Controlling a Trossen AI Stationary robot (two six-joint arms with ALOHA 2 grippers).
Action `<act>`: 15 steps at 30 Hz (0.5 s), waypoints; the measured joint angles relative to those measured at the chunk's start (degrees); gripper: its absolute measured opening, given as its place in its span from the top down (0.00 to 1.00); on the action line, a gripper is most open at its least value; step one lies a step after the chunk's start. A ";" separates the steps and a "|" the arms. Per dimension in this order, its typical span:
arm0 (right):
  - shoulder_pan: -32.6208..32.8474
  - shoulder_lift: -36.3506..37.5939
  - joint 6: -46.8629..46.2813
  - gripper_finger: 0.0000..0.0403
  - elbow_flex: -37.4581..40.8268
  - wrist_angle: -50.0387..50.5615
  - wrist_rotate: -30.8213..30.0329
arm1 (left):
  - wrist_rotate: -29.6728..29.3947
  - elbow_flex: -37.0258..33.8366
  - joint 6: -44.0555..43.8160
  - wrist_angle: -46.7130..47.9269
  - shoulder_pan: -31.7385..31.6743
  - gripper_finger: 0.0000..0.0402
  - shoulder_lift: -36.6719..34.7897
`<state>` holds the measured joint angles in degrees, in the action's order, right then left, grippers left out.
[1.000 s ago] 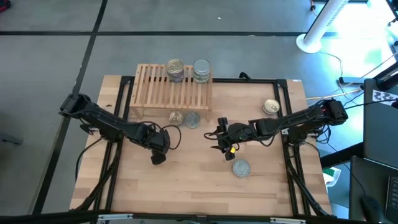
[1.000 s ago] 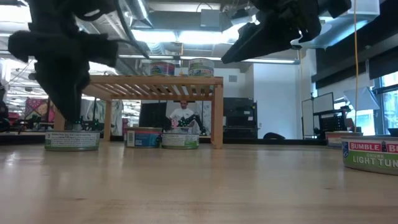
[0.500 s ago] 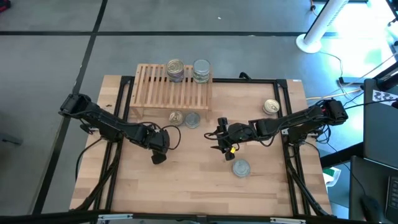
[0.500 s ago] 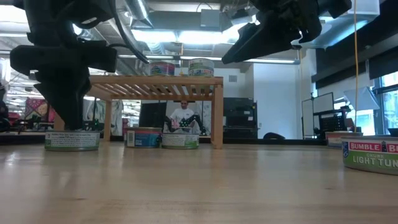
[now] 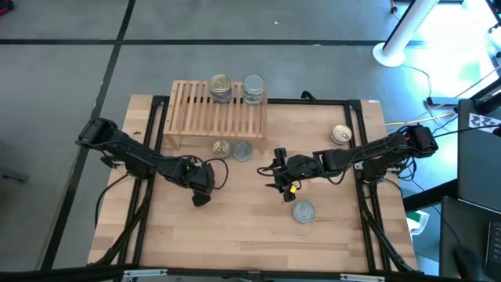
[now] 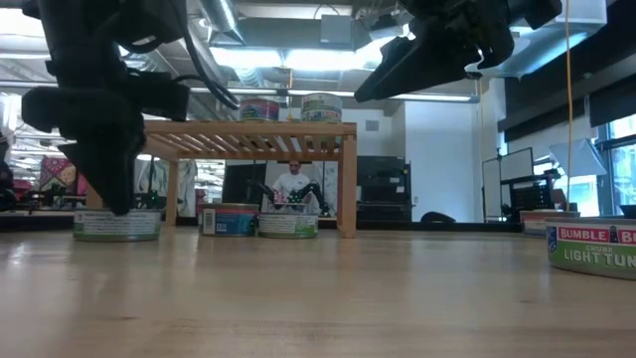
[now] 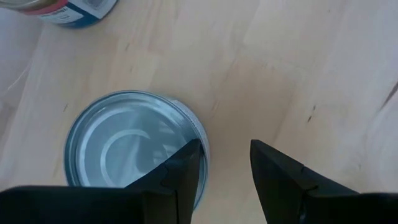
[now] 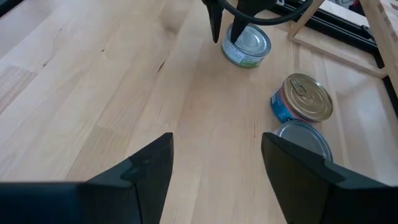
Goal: Stack canned seafood by type on shelf
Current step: Put the green tuna can on the shelf and align it with the other stacked green tuna cans
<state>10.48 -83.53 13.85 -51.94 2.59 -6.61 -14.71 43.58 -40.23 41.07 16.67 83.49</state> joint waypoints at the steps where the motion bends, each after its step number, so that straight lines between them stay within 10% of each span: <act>1: 0.00 0.00 0.00 0.40 0.00 0.00 0.02 | -0.15 0.06 -0.02 -0.06 0.00 0.65 0.29; 15: 0.00 0.00 0.00 0.40 0.00 -0.24 0.02 | -2.41 -0.06 0.24 -0.01 -0.04 0.65 0.67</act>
<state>10.48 -83.53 13.85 -51.94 2.35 -6.59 -17.12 43.52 -39.99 41.07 16.62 84.16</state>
